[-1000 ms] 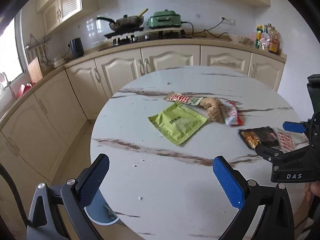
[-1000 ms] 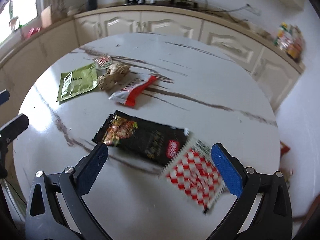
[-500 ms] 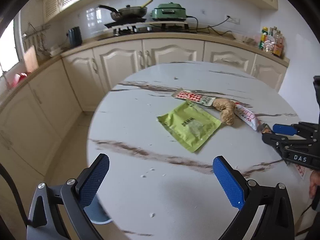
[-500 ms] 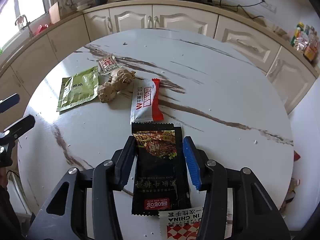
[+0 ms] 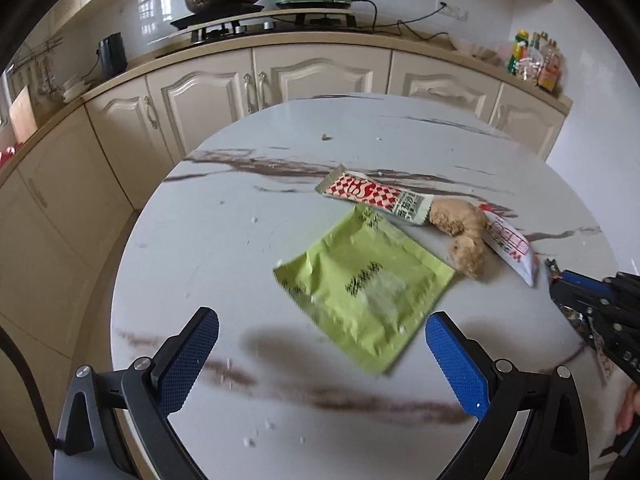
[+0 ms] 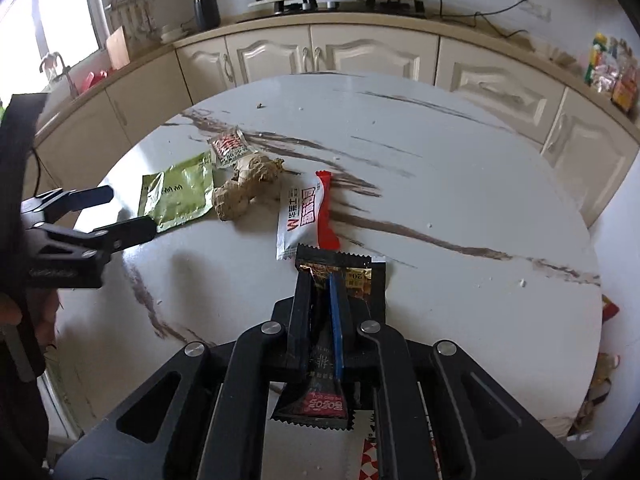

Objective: Collect trash
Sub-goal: 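Grasp the black snack wrapper with the right tool while the left tool grasps the green packet, then carry the black wrapper and green packet with both tools over the bin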

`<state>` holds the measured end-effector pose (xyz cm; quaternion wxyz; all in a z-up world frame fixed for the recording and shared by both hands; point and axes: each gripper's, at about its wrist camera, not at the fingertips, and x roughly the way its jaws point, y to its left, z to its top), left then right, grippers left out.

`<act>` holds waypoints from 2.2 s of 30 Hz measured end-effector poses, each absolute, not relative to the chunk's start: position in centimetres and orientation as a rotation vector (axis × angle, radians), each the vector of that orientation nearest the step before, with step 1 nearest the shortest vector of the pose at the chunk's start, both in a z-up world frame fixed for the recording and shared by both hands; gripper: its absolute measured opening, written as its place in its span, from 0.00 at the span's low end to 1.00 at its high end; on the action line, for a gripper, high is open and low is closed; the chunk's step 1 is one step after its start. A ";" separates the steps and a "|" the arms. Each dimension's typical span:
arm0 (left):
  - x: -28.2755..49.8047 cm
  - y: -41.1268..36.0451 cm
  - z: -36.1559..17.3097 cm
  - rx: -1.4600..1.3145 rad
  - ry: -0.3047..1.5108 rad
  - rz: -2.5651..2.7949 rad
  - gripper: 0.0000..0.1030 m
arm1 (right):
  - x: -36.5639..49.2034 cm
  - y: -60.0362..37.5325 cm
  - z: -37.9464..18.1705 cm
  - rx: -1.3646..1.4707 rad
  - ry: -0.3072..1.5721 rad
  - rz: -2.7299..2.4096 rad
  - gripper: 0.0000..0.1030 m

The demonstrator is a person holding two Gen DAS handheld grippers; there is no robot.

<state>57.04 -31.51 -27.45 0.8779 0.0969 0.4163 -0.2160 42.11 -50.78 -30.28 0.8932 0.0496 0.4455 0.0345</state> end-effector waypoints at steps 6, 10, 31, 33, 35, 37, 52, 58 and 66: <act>59.3 -34.4 -28.2 0.226 0.887 -0.452 0.99 | 42.2 -51.1 -30.5 0.127 0.919 0.080 0.09; 60.0 -35.9 -28.8 0.214 0.901 -0.479 0.99 | 42.1 -51.2 -30.5 0.137 0.918 0.086 0.09; 56.7 -34.6 -28.5 0.210 0.845 -0.520 0.22 | 42.0 -51.5 -30.8 0.186 0.895 0.092 0.10; 56.1 -33.8 -28.1 0.178 0.842 -0.533 0.21 | 41.7 -51.4 -30.7 0.182 0.890 0.082 0.09; 55.2 -33.1 -27.7 0.161 0.832 -0.537 0.20 | 41.4 -51.4 -30.6 0.183 0.887 0.077 0.09; 54.1 -32.6 -27.1 0.151 0.816 -0.549 0.20 | 41.0 -51.5 -30.5 0.185 0.884 0.070 0.09; 45.6 -25.9 -21.5 0.085 0.701 -0.628 0.20 | 38.6 -47.3 -24.3 0.111 0.765 0.083 0.05; 42.8 -20.5 -19.7 0.045 0.658 -0.615 0.20 | 38.5 -42.5 -20.8 0.052 0.695 0.140 0.04; 39.6 -10.8 -18.2 -0.007 0.613 -0.499 0.21 | 40.1 -31.9 -17.6 -0.032 0.633 0.306 0.04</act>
